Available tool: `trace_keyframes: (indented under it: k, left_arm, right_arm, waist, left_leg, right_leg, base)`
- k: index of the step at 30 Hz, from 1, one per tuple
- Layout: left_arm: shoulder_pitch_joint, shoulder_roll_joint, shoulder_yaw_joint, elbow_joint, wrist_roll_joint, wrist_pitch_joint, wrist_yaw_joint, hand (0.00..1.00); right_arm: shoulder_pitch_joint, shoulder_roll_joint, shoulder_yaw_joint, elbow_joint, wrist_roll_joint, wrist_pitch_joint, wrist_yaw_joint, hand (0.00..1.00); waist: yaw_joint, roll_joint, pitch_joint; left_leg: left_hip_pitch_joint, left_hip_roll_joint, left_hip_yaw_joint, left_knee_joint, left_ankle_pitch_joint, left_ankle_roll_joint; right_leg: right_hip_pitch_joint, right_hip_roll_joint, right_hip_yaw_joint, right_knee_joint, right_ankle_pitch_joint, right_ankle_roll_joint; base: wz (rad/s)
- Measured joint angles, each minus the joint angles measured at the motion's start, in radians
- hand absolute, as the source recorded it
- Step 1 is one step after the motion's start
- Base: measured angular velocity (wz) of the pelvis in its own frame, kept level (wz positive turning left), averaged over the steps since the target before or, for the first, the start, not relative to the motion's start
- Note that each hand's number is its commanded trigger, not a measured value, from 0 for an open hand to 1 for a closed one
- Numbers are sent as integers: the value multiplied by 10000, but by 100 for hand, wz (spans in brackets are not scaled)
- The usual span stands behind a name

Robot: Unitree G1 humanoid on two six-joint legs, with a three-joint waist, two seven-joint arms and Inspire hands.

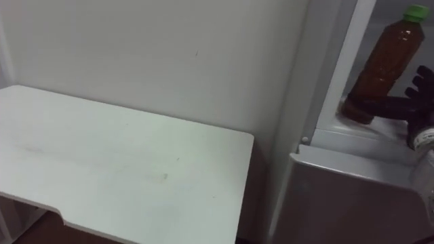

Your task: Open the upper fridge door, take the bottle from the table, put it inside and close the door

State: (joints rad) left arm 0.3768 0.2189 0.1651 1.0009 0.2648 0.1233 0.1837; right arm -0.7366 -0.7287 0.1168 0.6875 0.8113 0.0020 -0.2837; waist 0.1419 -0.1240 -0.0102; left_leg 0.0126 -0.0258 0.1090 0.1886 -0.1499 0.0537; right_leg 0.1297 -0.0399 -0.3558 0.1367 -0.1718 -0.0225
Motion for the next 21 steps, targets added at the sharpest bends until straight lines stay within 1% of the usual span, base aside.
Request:
trace_keyframes:
  k: [1, 2, 5, 8, 15, 18, 20, 21]
  left_arm:
    - [-33, -39, 0, -3, 3, -6, 2, 0]
    - [-76, -64, -1, 9, 3, -4, 2, 0]
    - [-128, -70, 0, 21, 3, -1, 2, 0]
    - [-125, -80, 0, 18, 5, 14, 1, 0]
    - [-134, -102, 176, -4, 30, 10, 1, 0]
    - [-134, -138, 271, -8, 57, 5, 17, 0]
    - [-157, -134, 384, -2, 54, -22, 35, 0]
    - [-157, -134, 391, 11, 54, -28, 39, 0]
  right_arm:
    - [144, 0, -189, -191, 4, 1, -23, 0]
    - [240, 0, -306, -283, 10, 1, -116, 0]
    - [619, 33, -622, -855, 50, 1, -300, 0]
    - [833, 38, -678, -1368, 89, 2, -346, 0]
    - [1057, 152, -776, -2096, 79, 4, -458, 0]
    - [1168, 152, -1095, -2711, -22, 3, -792, 0]
    - [1774, 194, -1529, -3878, -525, -19, -980, 0]
    - [1896, 195, -1540, -4128, -698, -31, -1020, 0]
  waist:
    - [-20, 6, 10]
    - [-37, 14, 38]
    - [-54, 44, 65]
    - [-95, 85, 82]
    - [-284, 112, 64]
    - [-318, 153, 30]
    - [-314, 159, 22]
    - [-314, 170, 17]
  left_leg:
    - [12, -2, 6, -19, 0, 0]
    - [43, -2, 7, -42, -1, 2]
    - [91, 4, 34, -105, -3, -2]
    - [91, 22, 129, -140, -4, -2]
    - [108, 42, 248, -195, -5, 1]
    - [128, 49, 304, -191, -3, 3]
    - [137, 62, 315, -161, -3, 1]
    - [137, 67, 322, -162, -3, 0]
  right_leg:
    - [9, -2, -1, 5, 3, 4]
    - [22, -2, 2, 13, 4, 6]
    - [21, 7, 101, 27, 4, 7]
    - [-42, 11, 212, 48, 4, 6]
    - [-135, -2, 297, 137, 3, 8]
    - [-204, -6, 349, 151, 4, 8]
    - [-247, 3, 359, 165, 6, 8]
    - [-242, 4, 363, 177, 6, 7]
  base:
    - [0]
    - [0]
    - [-4]
    - [-8]
    - [-6]
    - [-6]
    - [-2]
    - [-5]
